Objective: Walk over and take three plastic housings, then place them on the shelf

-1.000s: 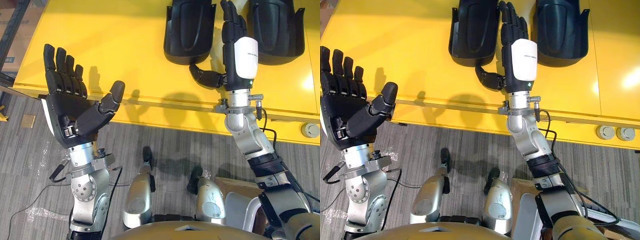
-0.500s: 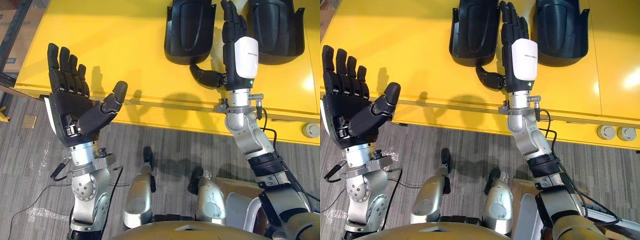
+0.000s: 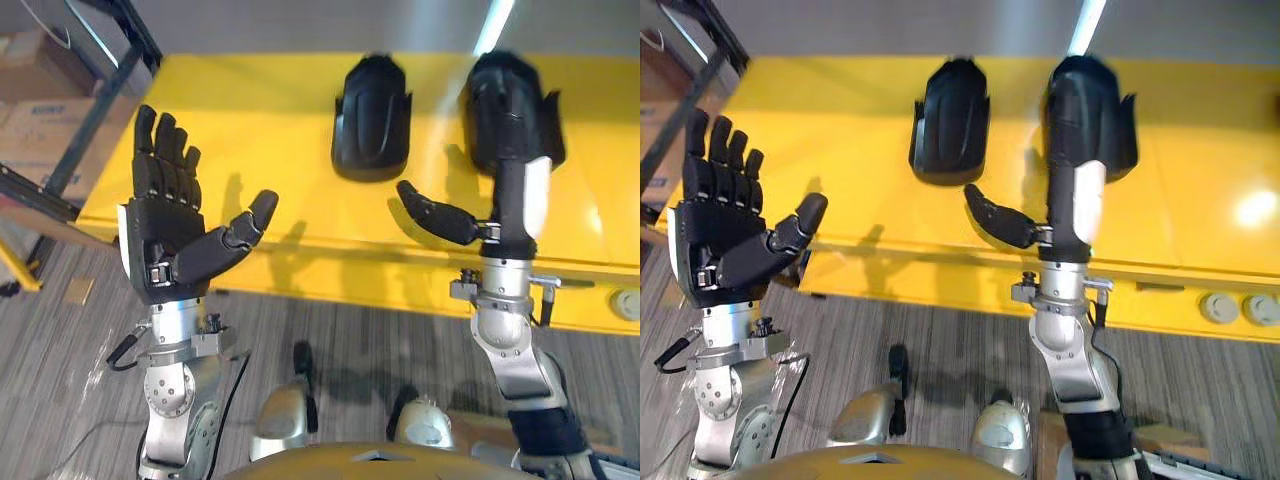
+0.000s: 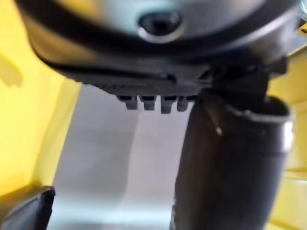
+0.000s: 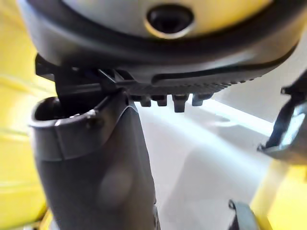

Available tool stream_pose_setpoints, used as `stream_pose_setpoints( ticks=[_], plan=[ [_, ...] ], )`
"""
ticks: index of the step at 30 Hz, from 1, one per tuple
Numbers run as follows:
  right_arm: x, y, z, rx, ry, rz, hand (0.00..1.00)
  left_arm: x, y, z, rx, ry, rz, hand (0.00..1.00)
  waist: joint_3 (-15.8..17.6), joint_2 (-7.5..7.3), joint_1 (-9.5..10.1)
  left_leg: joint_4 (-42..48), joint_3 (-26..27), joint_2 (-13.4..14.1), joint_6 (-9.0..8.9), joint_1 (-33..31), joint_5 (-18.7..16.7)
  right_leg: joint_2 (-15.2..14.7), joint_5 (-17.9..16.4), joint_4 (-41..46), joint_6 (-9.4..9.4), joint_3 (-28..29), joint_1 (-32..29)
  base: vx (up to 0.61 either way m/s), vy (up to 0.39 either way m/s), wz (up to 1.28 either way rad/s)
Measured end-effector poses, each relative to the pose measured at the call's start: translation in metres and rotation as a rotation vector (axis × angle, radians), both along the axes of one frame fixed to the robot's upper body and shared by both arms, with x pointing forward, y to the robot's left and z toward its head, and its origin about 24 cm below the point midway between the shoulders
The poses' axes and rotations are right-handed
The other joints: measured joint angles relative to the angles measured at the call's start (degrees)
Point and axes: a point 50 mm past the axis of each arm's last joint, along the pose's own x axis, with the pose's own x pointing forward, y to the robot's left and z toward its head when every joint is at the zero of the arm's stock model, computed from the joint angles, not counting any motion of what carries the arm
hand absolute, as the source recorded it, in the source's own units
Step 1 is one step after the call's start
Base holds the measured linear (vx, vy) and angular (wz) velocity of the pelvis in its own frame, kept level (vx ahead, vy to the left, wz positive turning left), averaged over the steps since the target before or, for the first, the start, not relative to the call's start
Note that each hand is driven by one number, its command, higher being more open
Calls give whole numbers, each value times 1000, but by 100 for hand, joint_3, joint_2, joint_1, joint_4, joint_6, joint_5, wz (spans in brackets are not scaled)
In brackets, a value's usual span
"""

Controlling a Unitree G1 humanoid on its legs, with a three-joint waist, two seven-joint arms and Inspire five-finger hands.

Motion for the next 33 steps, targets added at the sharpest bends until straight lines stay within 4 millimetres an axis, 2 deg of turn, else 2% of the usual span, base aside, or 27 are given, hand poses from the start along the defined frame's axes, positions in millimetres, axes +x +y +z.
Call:
stream_pose_setpoints(
  ticks=[3,6,8,10,13,14,17,20,22,25,26,27,28,29,30,33],
  plan=[
    [-8,-13,-9,97,29,-56,100,-2,-1,-3,-9,13,-40,100,-157,-86,-26,-2,236,12,-30,124,-102,61,159,-286,8,208,89,49,4,-36],
    [-15,-22,-17,175,60,-86,100,-2,-1,-3,-25,7,-69,100,-182,-81,-149,-3,467,32,-16,232,-136,73,302,-473,21,428,108,14,27,-47],
    [-22,-28,-26,267,86,-118,100,-2,-3,-3,-26,2,-83,100,-232,-99,-207,-3,761,62,-69,320,-202,102,417,-605,17,718,80,6,38,-71],
    [-29,-32,-34,345,104,-148,100,-1,-7,-2,-37,-2,-104,100,-249,-123,-327,-4,1019,99,-76,433,-268,136,496,-696,10,962,55,5,31,-66],
    [-50,-47,-52,464,160,-230,100,1,-16,-2,-60,6,-135,100,-339,-130,-598,-2,1652,179,-147,608,-373,235,646,-803,-5,1596,-158,2,26,-88],
    [-52,-48,-53,475,165,-236,100,2,-16,-2,-61,8,-135,100,-342,-131,-626,-2,1703,187,-146,627,-380,247,662,-819,-6,1655,-169,17,16,-96],
    [-75,-61,-67,544,214,-309,100,8,-18,-2,-91,20,-108,100,-372,-120,-974,-2,2173,276,-217,815,-447,371,748,-883,-15,2106,-267,12,-3,-77],
    [-93,-66,-76,592,249,-331,100,14,-18,-4,-102,33,-92,100,-397,-96,-1117,0,2383,359,-269,919,-477,488,763,-886,-25,2342,-339,3,-27,-49],
    [-95,-64,-79,610,269,-304,100,14,-20,-4,-112,36,-93,100,-398,-95,-1150,4,2467,403,-298,886,-463,555,791,-915,-14,2431,-433,-10,-37,-30],
    [-84,-52,-77,595,286,-199,100,15,-23,-7,-108,59,-95,100,-399,-102,-1078,105,2277,407,-336,774,-540,653,865,-953,-46,2581,-554,-15,-33,-17],
    [-73,-46,-73,577,281,-126,100,15,-22,-7,-92,64,-72,100,-404,-118,-961,377,1927,367,-335,557,-739,664,917,-955,-55,2713,-697,-45,-14,-56],
    [-61,-39,-66,549,269,-48,100,15,-20,-7,-79,74,-49,100,-399,-126,-778,738,1337,251,-286,316,-1040,689,959,-971,-13,2918,-828,-54,-1,-70],
    [-55,-35,-63,533,264,-7,100,15,-18,-8,-78,81,-38,100,-396,-128,-695,928,1101,204,-255,234,-1181,703,980,-988,-9,3019,-854,-44,26,-81],
    [-45,-29,-57,509,256,68,100,14,-14,-10,-82,95,-11,100,-399,-119,-585,1318,663,133,-205,89,-1470,746,1033,-1034,-31,3167,-851,-30,62,-67],
    [-37,-24,-51,500,245,134,100,12,-10,-11,-88,102,17,100,-396,-85,-529,1775,334,115,-145,-66,-1728,814,1067,-1062,-52,3284,-821,-22,68,-57],
    [-25,-16,-47,504,234,222,100,11,-2,-11,-97,102,74,100,-393,-21,-394,2585,-241,108,-111,-335,-2243,944,1115,-1061,-67,3473,-821,-13,105,-44]
  ],
)
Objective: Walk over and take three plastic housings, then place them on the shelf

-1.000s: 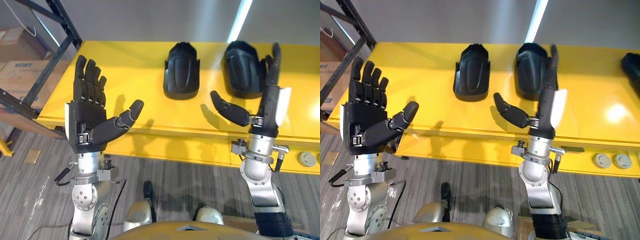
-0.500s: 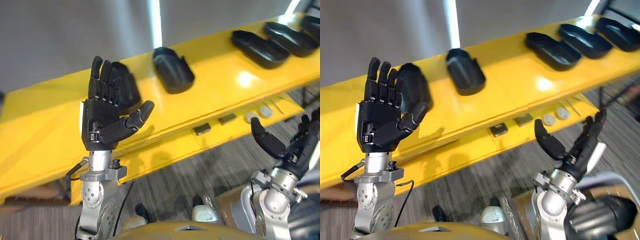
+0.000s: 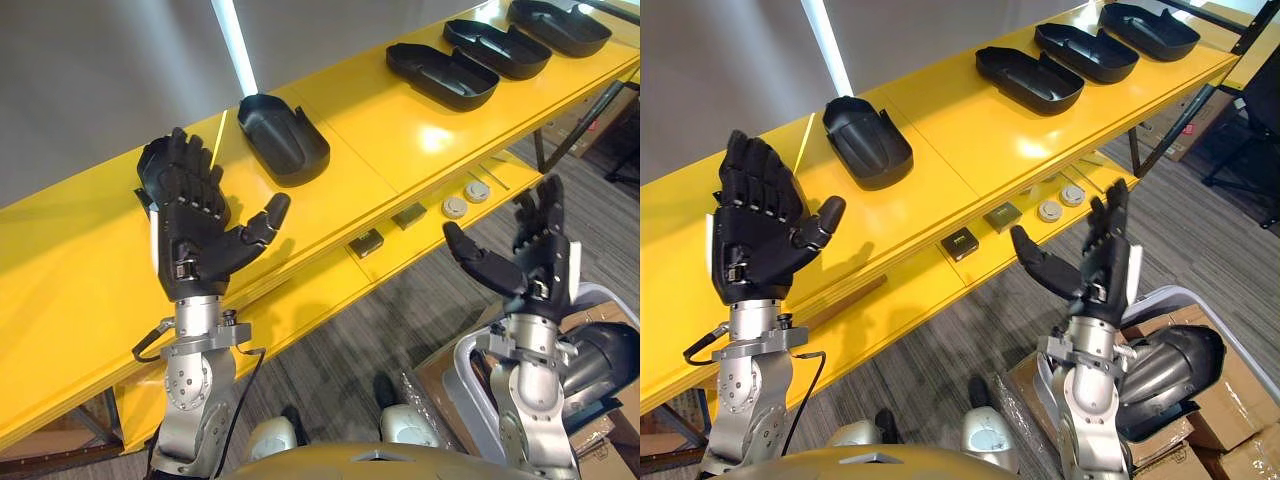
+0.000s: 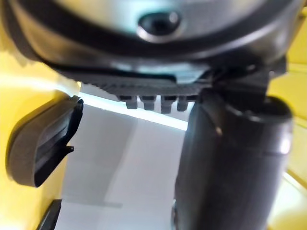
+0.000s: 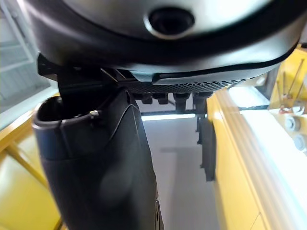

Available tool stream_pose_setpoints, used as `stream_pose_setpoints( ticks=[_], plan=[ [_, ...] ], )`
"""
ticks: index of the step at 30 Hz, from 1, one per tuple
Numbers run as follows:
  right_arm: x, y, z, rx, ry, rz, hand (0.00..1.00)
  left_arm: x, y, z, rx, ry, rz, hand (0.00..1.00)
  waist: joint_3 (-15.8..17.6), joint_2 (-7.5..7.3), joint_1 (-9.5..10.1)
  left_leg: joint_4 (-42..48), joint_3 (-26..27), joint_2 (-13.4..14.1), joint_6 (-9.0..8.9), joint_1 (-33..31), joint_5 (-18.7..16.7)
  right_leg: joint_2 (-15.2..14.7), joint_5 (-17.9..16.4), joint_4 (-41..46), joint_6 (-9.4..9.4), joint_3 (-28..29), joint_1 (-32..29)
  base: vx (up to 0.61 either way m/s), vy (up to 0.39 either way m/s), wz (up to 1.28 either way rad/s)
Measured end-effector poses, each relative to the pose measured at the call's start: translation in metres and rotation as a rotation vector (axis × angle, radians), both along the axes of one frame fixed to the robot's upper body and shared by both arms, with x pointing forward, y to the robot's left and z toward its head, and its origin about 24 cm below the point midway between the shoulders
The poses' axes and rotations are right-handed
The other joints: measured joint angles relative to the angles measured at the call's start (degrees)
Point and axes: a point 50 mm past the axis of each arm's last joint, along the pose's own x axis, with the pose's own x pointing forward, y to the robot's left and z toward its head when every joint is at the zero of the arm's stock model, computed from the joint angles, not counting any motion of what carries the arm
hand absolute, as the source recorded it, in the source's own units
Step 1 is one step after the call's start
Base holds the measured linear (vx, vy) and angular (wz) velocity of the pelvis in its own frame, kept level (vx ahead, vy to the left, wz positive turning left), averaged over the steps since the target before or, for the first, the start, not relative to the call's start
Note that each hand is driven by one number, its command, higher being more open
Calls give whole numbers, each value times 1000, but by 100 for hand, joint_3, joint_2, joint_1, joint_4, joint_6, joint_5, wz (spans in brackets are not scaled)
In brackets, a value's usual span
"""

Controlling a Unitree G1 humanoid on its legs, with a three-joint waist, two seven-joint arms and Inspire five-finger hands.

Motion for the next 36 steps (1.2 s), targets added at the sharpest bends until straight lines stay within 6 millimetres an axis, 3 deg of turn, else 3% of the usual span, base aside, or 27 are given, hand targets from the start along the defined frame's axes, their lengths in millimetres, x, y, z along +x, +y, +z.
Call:
stream_pose_setpoints(
  ticks=[4,8,10,13,14,15,17,19,20,21,22,24,25,26,27,28,29,30,31,32,33,35,36],
  plan=[
    [7,9,-19,164,56,63,100,-1,4,-1,-10,1,26,100,35,-22,7,283,85,-95,134,-96,-203,-106,21,28,43,107,-16,-15,144,-15],
    [2,28,-37,263,128,72,100,2,-11,7,-40,-55,-44,100,453,63,80,782,72,-152,239,-193,-392,-108,-161,644,142,191,-240,-67,129,-14],
    [-5,37,-45,310,158,68,100,1,-21,9,-61,-67,-86,100,644,96,89,1067,88,-141,290,-144,-555,-37,-183,957,167,331,-316,-129,125,-61],
    [-32,40,-57,345,221,73,100,-2,-29,6,-68,-48,-120,100,941,-56,109,1360,579,-48,415,267,-829,-19,-282,1367,249,371,-251,-229,137,-89],
    [-43,39,-59,344,236,103,100,-4,-28,3,-61,-32,-106,100,1015,-136,46,1403,765,-42,536,355,-932,-165,-355,1355,228,163,-215,-315,136,-87],
    [-47,38,-60,357,235,138,100,-8,-24,-1,-42,-10,-78,100,1024,-106,15,1364,975,32,663,398,-919,-343,-403,1309,137,-182,-260,-299,150,-87],
    [-42,44,-56,359,212,215,100,-13,-14,-2,-33,-3,-34,100,993,-133,90,1119,1392,189,734,403,-699,-524,-411,1739,125,-716,-587,-216,105,-96],
    [-30,56,-49,334,179,295,100,-13,-3,0,-32,-12,-2,100,918,-168,147,461,1646,214,694,426,-188,-793,-573,2504,-129,-1195,-808,-168,-37,-65],
    [-20,67,-45,310,154,338,100,-12,2,1,-44,-20,-1,100,880,-109,134,-21,1710,232,650,429,182,-1034,-709,2972,-336,-1438,-828,-85,-117,-30],
    [-13,74,-43,301,144,355,100,-12,4,1,-54,-24,-6,100,852,-72,175,-330,1772,258,593,421,416,-1260,-762,3231,-421,-1533,-756,-81,-228,-45],
    [-2,83,-46,284,153,368,100,-12,3,0,-61,-24,-26,100,814,-51,287,-646,1839,318,471,413,673,-1675,-779,3330,-458,-1599,-502,-87,-241,-44],
    [6,88,-48,264,167,370,100,-12,2,-1,-82,-24,-56,100,786,-85,368,-770,1949,416,355,410,830,-2022,-761,3294,-487,-1647,-281,-87,-329,-48],
    [11,94,-52,253,187,359,100,-10,-1,-4,-100,-16,-94,100,725,-153,441,-810,2083,564,160,394,976,-2349,-750,3203,-504,-1665,-116,-71,-316,-57],
    [11,96,-53,248,193,353,100,-10,-2,-6,-104,-8,-104,100,699,-185,450,-802,2134,638,56,385,1043,-2434,-741,3098,-516,-1669,-60,-86,-440,-70],
    [10,99,-55,257,206,351,100,-9,-4,-10,-109,12,-127,100,565,-274,438,-760,2220,794,-129,295,1165,-2502,-489,2697,-644,-1761,-4,-59,-550,-58],
    [7,99,-58,261,221,348,100,-7,-6,-12,-110,25,-165,100,440,-399,414,-670,2233,921,-314,174,1286,-2442,-168,2323,-396,-1931,33,-65,-672,-57],
    [6,97,-60,252,229,344,100,-6,-10,-15,-122,38,-177,100,412,-330,411,-706,2190,1072,-371,171,1366,-2316,-389,2226,-93,-2058,72,-56,-689,-69],
    [3,87,-64,221,257,330,100,-7,-20,-23,-155,74,-210,100,298,-136,372,-872,2124,1374,-476,181,1552,-2016,-675,1935,334,-2350,167,-31,-433,-62],
    [2,82,-66,206,268,325,100,-7,-25,-25,-171,88,-228,100,264,-60,314,-975,2091,1487,-480,193,1664,-1882,-779,1787,493,-2499,218,-30,-496,-67],
    [1,70,-68,169,286,306,100,-6,-35,-26,-197,106,-263,100,221,91,148,-1148,2006,1680,-366,212,1853,-1622,-924,1601,629,-2638,237,-3,-430,-56],
    [1,58,-69,132,305,292,100,-6,-43,-27,-214,114,-289,100,226,192,3,-1159,1876,1817,-154,222,2019,-1415,-970,1483,543,-2556,213,5,-393,-59],
    [-3,47,-72,101,327,267,100,-6,-47,-27,-230,115,-312,100,240,181,-76,-813,1559,1856,17,217,2156,-1301,-982,1268,483,-2295,231,13,-256,-90],
    [-7,41,-73,90,338,252,100,-6,-48,-27,-233,111,-327,100,277,134,-38,-735,1028,1583,-302,260,1618,-1307,-918,1099,428,-2077,231,-4,-109,-106]
  ],
)
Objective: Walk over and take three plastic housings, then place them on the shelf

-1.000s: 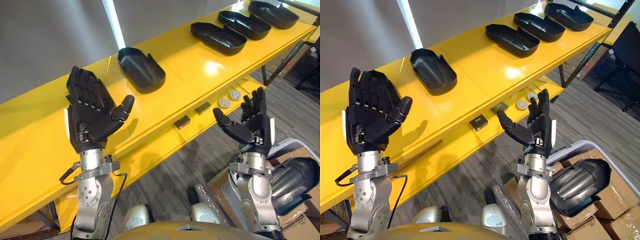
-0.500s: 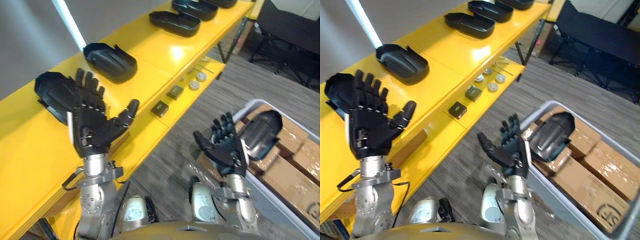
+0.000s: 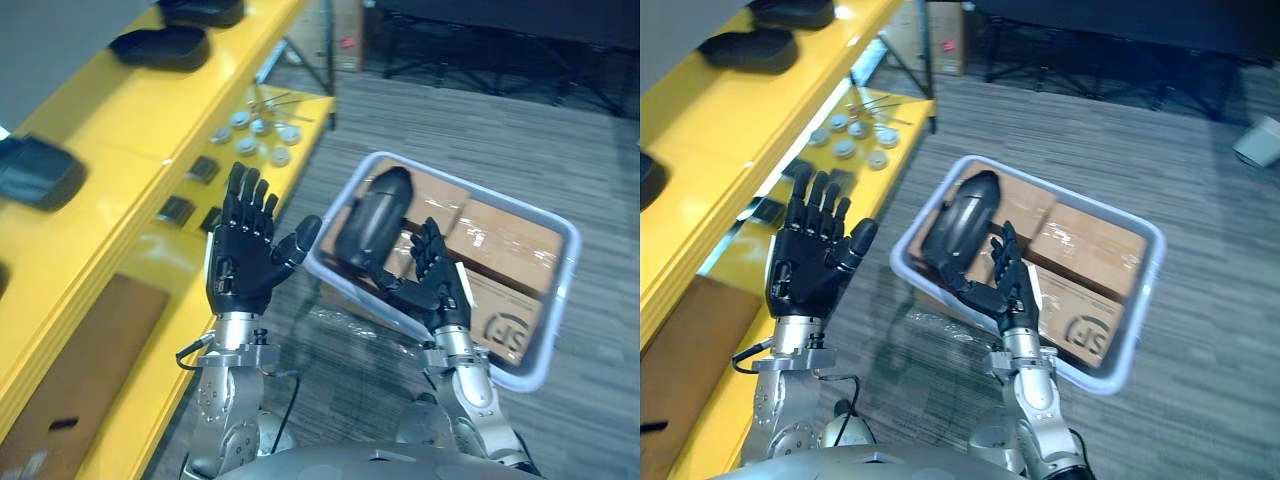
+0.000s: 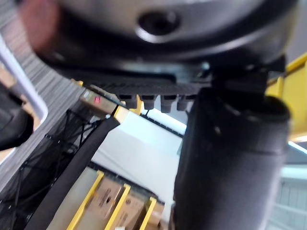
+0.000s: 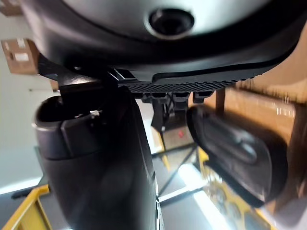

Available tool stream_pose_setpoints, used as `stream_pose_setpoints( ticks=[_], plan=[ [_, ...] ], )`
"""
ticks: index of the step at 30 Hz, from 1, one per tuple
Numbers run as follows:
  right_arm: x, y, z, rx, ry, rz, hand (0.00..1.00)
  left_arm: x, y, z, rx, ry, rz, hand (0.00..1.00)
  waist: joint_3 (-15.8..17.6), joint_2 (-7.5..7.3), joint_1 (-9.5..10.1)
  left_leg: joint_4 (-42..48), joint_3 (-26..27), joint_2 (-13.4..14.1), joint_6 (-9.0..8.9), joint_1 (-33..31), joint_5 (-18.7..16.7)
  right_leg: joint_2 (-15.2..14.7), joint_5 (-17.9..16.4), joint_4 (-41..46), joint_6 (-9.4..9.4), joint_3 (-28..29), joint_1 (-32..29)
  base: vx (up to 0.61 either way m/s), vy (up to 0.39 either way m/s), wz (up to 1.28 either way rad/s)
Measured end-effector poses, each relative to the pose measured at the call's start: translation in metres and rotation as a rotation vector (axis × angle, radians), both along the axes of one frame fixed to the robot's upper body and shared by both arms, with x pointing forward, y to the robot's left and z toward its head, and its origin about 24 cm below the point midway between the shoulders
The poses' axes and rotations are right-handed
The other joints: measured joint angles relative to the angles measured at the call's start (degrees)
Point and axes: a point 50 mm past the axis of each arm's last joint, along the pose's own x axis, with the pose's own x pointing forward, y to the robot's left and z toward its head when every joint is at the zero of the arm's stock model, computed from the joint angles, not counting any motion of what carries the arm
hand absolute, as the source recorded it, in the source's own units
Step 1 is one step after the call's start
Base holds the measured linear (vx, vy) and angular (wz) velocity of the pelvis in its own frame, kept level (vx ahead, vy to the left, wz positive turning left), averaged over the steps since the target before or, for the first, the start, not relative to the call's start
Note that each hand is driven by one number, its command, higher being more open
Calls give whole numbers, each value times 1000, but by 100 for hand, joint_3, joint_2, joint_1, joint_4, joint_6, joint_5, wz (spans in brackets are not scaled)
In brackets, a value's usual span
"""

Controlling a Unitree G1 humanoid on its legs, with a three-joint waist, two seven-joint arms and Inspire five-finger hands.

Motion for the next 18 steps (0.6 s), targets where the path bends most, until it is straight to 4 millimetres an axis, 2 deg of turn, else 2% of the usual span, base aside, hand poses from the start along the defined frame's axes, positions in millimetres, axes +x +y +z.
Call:
stream_pose_setpoints(
  ticks=[1,2,3,4,5,8,9,12,15,16,18],
  plan=[
    [-1,-3,0,-5,1,-6,100,0,-1,0,0,-7,-5,100,3,36,14,54,-223,-206,-47,4,-194,16,63,-82,5,98,-10,-12,17,-95],
    [-3,-5,-1,-6,7,-19,100,-1,-2,1,5,-18,-18,100,-17,85,3,83,-264,-430,154,28,-680,56,173,-235,26,230,-19,-3,78,-64],
    [-4,-7,-1,-8,11,-25,100,-2,-3,1,7,-23,-31,100,-21,90,11,31,-370,-507,256,67,-930,67,242,-311,55,305,-39,-7,96,-54],
    [-5,-8,0,-11,8,-27,100,-2,-5,2,7,-40,-43,100,-29,102,19,-40,-499,-573,191,79,-1119,68,331,-382,116,373,-105,-23,154,-36],
    [-4,-7,2,-2,-2,-38,100,-1,-6,0,20,-44,-55,100,-26,98,33,-106,-505,-696,-116,64,-1154,-13,524,-539,182,426,-163,-66,190,-40],
    [-4,0,1,36,4,-76,100,3,-5,-15,47,15,-78,100,54,-114,163,-169,-301,-1007,-290,83,-1062,-280,1135,-1034,204,165,-174,-75,156,-34],
    [-3,4,0,48,14,-100,100,2,-4,-21,66,45,-86,100,69,-164,187,-160,-256,-1110,-293,80,-1060,-361,1266,-1146,193,50,-164,-72,140,-23],
    [8,8,-2,22,39,-136,100,1,-3,-23,94,44,-111,100,93,-202,210,-120,-253,-1178,-280,34,-1067,-417,1291,-1201,184,-108,-170,-42,46,-2],
    [32,2,-2,-13,42,-203,100,8,-11,-14,119,-5,-140,100,184,-132,198,9,-396,-1171,-277,-230,-1069,-401,1305,-1241,192,-211,-250,-56,-14,16],
    [49,-5,1,-58,33,-270,100,12,-20,-7,129,-45,-170,100,327,-78,199,86,-492,-1168,-277,-354,-1068,-380,1349,-1245,150,-251,-299,-83,-10,15],
    [70,-9,11,-75,8,-346,100,16,-25,1,122,-81,-188,100,532,-64,216,170,-546,-1125,-282,-477,-1065,-331,1400,-1259,114,-264,-353,-75,-6,5]
  ],
)
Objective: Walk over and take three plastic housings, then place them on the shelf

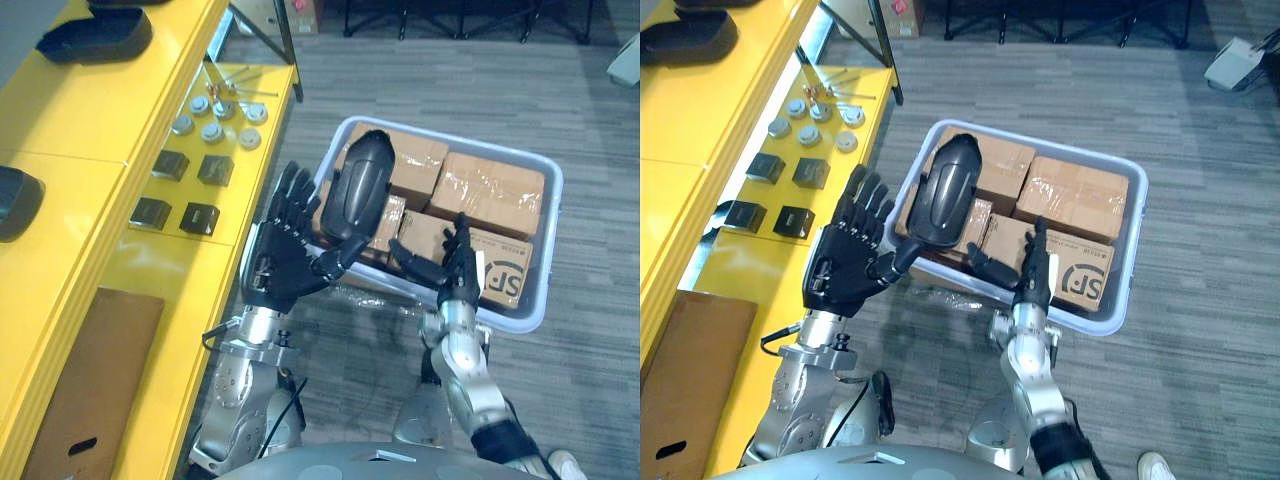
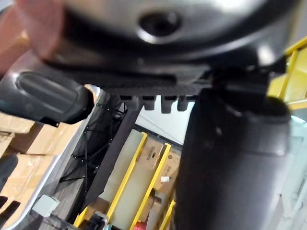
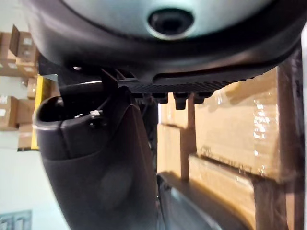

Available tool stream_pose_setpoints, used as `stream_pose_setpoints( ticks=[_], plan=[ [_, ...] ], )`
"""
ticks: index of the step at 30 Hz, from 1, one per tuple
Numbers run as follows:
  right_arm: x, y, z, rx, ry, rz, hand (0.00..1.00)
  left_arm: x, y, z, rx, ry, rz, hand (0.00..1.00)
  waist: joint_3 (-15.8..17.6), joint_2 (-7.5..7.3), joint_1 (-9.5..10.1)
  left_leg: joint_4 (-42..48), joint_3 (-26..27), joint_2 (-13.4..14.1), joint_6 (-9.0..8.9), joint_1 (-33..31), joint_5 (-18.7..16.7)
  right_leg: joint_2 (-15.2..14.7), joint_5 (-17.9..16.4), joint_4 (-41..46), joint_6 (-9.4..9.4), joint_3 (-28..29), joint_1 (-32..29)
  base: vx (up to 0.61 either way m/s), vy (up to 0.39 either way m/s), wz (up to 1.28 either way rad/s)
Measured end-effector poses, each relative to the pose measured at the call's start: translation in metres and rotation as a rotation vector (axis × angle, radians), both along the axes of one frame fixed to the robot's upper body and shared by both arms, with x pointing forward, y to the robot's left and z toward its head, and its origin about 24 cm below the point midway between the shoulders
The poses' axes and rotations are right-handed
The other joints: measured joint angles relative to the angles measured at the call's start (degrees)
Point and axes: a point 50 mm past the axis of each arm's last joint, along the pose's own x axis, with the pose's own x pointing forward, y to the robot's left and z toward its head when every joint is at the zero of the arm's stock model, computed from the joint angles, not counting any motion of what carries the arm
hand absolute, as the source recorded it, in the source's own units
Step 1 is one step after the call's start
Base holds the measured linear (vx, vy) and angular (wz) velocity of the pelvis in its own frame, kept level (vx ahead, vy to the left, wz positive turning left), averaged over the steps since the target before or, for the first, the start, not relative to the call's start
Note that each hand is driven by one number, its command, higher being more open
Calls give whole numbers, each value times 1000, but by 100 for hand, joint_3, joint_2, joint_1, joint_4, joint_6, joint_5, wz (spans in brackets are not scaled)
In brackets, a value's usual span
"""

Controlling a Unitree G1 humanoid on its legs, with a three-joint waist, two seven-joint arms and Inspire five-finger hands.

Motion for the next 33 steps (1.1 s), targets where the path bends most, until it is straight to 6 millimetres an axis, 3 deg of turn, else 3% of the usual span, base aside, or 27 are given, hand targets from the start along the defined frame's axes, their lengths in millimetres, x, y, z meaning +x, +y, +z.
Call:
stream_pose_setpoints(
  ticks=[4,6,9,18,23,24,30,33],
  plan=[
    [38,-6,36,-27,-88,-129,100,6,0,7,-5,-23,11,100,311,-34,109,58,-161,56,-21,-200,52,84,70,-32,-57,-74,-89,-56,-24,7],
    [60,-16,56,-48,-106,-171,100,6,-1,6,0,-12,7,100,363,-39,281,86,-209,63,-21,-304,56,95,70,-32,-57,-106,-142,-6,1,11],
    [77,-27,72,-113,-91,-149,100,6,0,4,13,-5,0,100,401,-45,475,111,-319,62,-17,-398,64,106,70,-30,-57,-195,-158,21,7,13],
    [106,-37,93,-185,-25,-90,100,16,-2,4,49,-13,-29,100,675,65,726,167,-549,68,-30,-504,78,119,52,-7,-75,-406,-77,0,9,11],
    [122,-50,112,-258,46,-103,100,23,-9,0,70,13,-55,100,747,146,728,172,-651,70,-26,-553,135,110,34,113,-103,-524,-95,-35,8,8],
    [125,-55,118,-293,66,-115,0,25,-10,1,71,9,-59,100,807,165,746,169,-662,70,-19,-552,159,105,17,164,-128,-545,-110,-64,6,7],
    [131,-70,129,-459,199,-154,0,26,-12,0,70,23,-67,100,852,204,858,34,-719,66,-32,-566,325,101,14,219,-132,-604,-151,-56,-4,6],
    [133,-89,145,-580,300,-201,0,28,-12,-4,75,38,-67,100,888,281,864,-153,-797,45,-31,-547,499,88,0,280,-152,-688,-159,-56,-12,15]
  ],
)
